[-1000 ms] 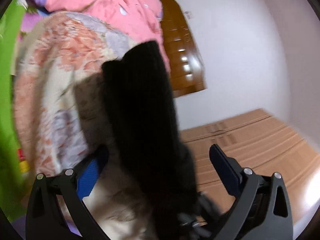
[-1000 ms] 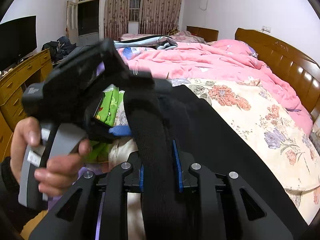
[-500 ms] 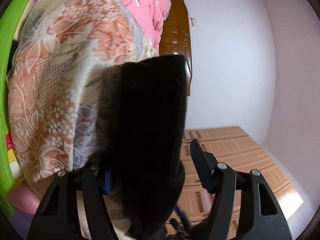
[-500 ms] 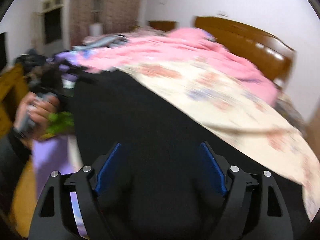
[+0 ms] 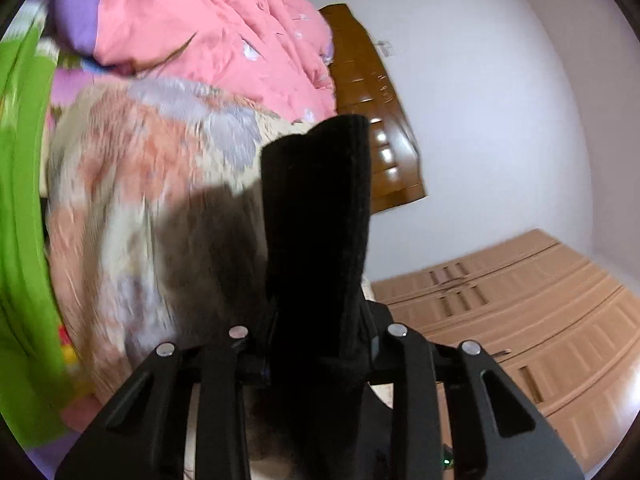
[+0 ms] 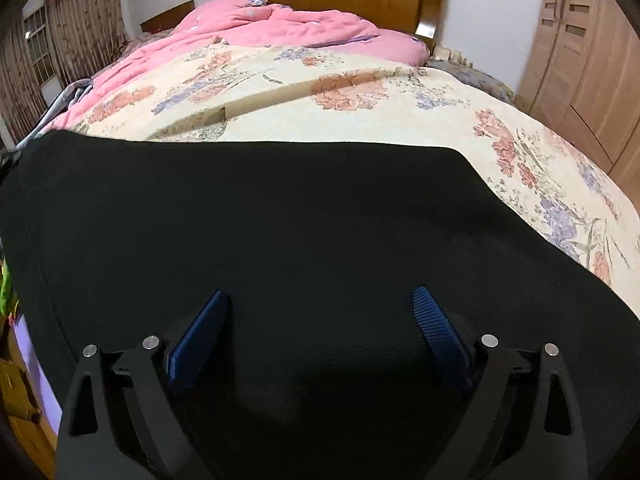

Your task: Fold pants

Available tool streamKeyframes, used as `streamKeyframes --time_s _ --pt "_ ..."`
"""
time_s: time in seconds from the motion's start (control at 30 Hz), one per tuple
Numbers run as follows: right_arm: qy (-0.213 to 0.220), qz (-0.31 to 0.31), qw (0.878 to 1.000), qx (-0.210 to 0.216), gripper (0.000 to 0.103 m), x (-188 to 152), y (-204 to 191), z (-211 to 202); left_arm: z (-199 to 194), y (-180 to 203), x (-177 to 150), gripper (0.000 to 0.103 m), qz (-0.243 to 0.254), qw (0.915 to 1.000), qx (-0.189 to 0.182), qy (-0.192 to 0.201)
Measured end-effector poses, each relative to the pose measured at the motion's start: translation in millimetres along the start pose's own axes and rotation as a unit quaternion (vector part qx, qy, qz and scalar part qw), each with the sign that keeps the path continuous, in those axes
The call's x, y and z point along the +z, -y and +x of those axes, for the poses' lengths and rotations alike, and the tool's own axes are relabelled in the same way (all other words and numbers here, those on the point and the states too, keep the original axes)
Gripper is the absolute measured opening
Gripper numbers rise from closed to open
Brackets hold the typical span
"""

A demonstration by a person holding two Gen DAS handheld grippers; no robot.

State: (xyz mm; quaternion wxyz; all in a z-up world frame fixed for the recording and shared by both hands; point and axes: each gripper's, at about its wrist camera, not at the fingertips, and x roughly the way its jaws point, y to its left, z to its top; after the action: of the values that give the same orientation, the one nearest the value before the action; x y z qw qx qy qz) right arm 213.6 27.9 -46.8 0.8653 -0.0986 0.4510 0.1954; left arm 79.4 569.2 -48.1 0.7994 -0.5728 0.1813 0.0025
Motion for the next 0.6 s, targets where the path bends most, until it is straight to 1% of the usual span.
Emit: streamKeyframes --time_s 0.07,0.1,0.2,0.23,0.27,0.3,0.33,0.37,0.4,0.43,0.47,0.5,0.53,0.57,0.6 --pt "0.000 0.003 1.000 0.003 0.092 -1 3 -1 1 5 3 0.030 0.007 0.9999 0.015 -0.005" --pt "0.000 0.004 1.000 0.005 0.092 0 3 -1 4 11 2 0.030 0.026 0.9991 0.033 -0.003" --pt "0.001 0.002 1.000 0.003 0.092 0 4 0 10 20 -4 0.030 0.040 0.9981 0.047 0.008" --pt "0.001 0.003 1.000 0.005 0.092 0 4 0 11 27 -6 0.030 0.049 0.9970 0.059 0.013" --pt "0.000 0.003 1.000 0.005 0.092 1 5 0 1 32 -16 0.030 0.067 0.9947 0.075 0.016" --pt "0.000 0.002 1.000 0.003 0.092 2 5 1 0 53 -27 0.030 0.105 0.9892 0.099 0.021" --pt "0.000 0.001 1.000 0.003 0.092 2 5 1 -2 73 -35 0.030 0.139 0.9836 0.112 0.025" --pt "0.000 0.002 1.000 0.005 0.093 2 6 1 -8 88 -51 0.031 0.176 0.9764 0.120 0.032" --pt "0.001 0.006 1.000 0.012 0.095 2 8 0 -7 116 -69 0.031 0.227 0.9647 0.128 0.040" --pt "0.003 0.010 1.000 0.020 0.095 3 9 0 -4 144 -90 0.031 0.280 0.9495 0.134 0.043" --pt "0.009 0.018 0.999 0.032 0.095 3 13 -3 -1 163 -105 0.031 0.316 0.9378 0.137 0.045" --pt "0.022 0.031 0.998 0.051 0.095 2 19 -8 5 188 -130 0.032 0.367 0.9187 0.139 0.043" --pt "0.051 0.059 0.995 0.069 0.095 0 30 -20 12 206 -151 0.032 0.408 0.9011 0.141 0.040" --pt "0.078 0.085 0.990 0.077 0.095 -4 40 -31 22 225 -182 0.032 0.458 0.8771 0.141 0.032" --pt "0.105 0.110 0.984 0.087 0.095 -8 52 -44 29 235 -205 0.032 0.490 0.8603 0.140 0.022"
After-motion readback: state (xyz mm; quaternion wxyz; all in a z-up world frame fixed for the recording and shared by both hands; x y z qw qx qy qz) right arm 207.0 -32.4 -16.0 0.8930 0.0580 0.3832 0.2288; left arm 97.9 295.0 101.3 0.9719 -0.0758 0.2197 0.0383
